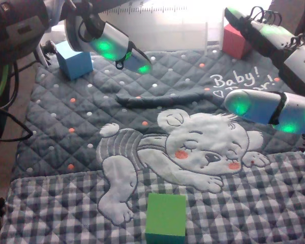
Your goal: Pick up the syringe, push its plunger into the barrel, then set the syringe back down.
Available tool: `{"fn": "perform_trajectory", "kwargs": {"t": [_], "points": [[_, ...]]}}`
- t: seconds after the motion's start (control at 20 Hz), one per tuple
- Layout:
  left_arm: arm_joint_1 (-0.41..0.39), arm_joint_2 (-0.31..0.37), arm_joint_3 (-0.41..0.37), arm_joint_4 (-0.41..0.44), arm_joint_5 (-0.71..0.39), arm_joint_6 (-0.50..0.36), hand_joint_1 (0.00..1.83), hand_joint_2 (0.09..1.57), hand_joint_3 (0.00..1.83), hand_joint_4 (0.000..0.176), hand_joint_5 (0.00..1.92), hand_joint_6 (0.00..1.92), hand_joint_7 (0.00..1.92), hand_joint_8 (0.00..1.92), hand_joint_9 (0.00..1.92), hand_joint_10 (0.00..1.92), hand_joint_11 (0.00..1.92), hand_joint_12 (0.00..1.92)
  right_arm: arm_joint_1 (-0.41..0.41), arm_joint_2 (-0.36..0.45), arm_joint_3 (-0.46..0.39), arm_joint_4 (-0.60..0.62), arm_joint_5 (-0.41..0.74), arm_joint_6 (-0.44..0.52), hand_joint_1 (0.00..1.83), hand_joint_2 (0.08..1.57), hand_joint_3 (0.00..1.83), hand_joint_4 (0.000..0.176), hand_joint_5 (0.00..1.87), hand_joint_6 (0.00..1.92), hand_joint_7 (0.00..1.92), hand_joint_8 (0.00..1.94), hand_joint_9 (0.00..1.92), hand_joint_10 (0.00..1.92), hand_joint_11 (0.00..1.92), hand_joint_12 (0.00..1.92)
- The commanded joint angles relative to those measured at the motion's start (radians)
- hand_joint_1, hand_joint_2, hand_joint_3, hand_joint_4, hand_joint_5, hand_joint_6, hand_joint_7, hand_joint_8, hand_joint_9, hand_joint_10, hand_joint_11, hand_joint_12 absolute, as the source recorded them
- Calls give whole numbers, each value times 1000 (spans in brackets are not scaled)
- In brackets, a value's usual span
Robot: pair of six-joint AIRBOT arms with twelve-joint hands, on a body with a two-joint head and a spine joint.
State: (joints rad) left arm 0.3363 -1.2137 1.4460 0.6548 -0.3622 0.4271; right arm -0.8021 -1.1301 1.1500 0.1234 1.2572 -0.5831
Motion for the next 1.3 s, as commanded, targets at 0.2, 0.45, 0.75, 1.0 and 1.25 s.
{"fn": "perform_trajectory", "kwargs": {"t": [0.2,0.45,0.75,1.0,1.25], "points": [[-25,-18,-2,-26,-127,-10,1355,1164,0,0,1070,1921,1421,1921,1516,1921,1516,1921,21,-13,0,-56,109,6,0,870,3,0,63,5,80,5,62,3,33,13],[-22,-16,-2,-21,-119,-10,1360,1161,0,0,1085,1921,1418,1921,1535,1921,1553,1921,21,-1,1,-60,107,16,0,941,28,0,37,0,23,0,8,0,0,0],[-3,22,-22,-1,-93,-12,1410,1151,0,0,1059,1921,1271,1921,1421,1921,1475,1921,21,49,-7,-69,106,25,0,907,2,0,0,0,0,0,0,0,0,0],[14,46,-39,-1,-94,-12,1400,1153,0,0,1037,1921,1284,1921,1452,1921,1517,1921,6,106,-28,-67,106,25,0,937,11,0,24,7,0,0,0,0,0,0],[20,47,-39,1,-87,-12,1381,1152,0,0,1038,1921,1294,1921,1437,1921,1493,1921,6,118,-29,-60,109,20,0,906,0,0,65,15,40,12,25,9,18,7]]}}
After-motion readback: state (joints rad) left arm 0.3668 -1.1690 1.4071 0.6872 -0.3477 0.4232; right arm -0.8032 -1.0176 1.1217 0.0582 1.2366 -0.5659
